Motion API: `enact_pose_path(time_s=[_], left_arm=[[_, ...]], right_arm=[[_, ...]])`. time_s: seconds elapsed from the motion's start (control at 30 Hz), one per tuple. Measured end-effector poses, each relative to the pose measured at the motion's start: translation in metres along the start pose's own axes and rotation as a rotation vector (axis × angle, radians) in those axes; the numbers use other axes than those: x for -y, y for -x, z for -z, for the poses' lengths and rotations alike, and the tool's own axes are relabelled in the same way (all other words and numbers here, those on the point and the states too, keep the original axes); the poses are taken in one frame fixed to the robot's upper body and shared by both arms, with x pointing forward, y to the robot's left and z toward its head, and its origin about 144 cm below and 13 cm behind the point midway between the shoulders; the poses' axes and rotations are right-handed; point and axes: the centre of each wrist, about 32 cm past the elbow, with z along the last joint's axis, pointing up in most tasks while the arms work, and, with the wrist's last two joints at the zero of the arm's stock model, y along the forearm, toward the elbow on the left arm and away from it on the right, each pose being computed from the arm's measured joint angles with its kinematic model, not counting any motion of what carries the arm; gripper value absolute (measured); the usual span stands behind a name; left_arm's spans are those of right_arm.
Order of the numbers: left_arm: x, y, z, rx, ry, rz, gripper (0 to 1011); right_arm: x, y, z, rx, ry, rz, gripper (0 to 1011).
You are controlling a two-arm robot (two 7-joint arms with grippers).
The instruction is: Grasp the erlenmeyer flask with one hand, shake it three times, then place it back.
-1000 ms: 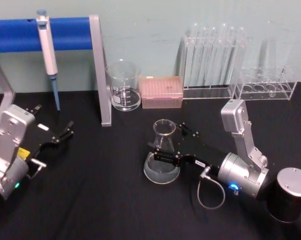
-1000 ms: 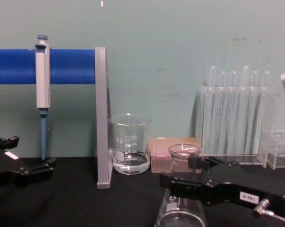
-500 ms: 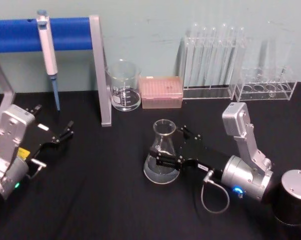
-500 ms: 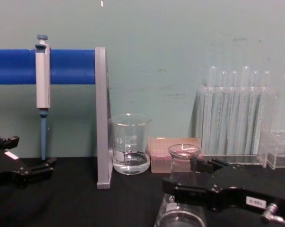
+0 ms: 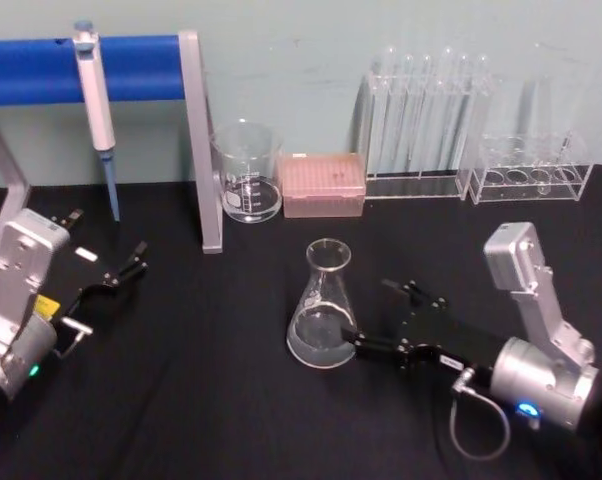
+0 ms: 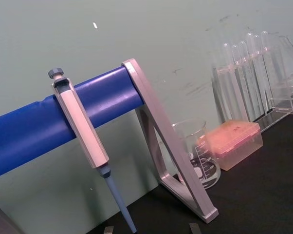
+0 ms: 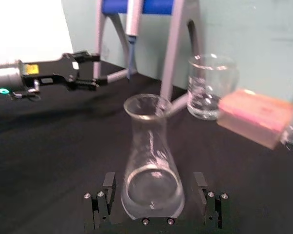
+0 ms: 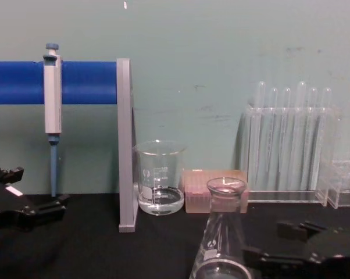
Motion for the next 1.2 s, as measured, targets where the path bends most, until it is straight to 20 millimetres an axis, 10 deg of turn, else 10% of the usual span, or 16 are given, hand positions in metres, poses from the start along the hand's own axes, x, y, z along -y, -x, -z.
enact_pose_path(time_s=[0.37,1.2], left_arm=[[0.000,0.000,0.000,0.000,0.000,0.000,1001],[0.000,0.000,0.000,0.000,0.000,0.000,1001]], right_arm=[[0.022,-0.010,-0.007,-0.019,-0.001,0.198,1000],[-0.019,-0.012,-0.021,0.144,-0.179,0.608,1000]])
